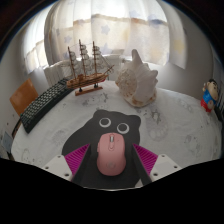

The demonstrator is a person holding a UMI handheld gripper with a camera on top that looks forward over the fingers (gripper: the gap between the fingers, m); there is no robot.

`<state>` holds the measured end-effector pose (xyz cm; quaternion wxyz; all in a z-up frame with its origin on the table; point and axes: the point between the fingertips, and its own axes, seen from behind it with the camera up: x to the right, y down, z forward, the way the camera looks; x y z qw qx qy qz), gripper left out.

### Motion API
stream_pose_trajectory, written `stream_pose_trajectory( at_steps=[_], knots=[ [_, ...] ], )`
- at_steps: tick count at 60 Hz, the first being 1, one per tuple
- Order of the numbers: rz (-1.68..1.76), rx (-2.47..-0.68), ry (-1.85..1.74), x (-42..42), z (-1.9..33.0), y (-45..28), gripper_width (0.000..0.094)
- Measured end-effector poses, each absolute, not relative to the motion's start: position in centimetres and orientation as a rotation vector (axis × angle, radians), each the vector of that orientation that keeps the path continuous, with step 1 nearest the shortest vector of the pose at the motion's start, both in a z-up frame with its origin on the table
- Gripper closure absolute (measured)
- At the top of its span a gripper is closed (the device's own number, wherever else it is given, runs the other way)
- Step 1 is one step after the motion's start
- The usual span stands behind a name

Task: Arrange mouse

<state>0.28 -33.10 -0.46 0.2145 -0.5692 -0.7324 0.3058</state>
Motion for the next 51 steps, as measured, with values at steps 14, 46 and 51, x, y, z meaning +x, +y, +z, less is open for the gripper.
stream_pose_trajectory(
  at_steps=[14,46,51],
  knots=[
    [0.798,-1.600,-2.010,7.7,10.8,-27.8,0.0081],
    [0.668,-1.649,-1.926,19.3,17.6,-18.5,0.0079],
    [0.682,-1.659,-1.935,19.5,17.6,-19.1,0.0083]
  ],
)
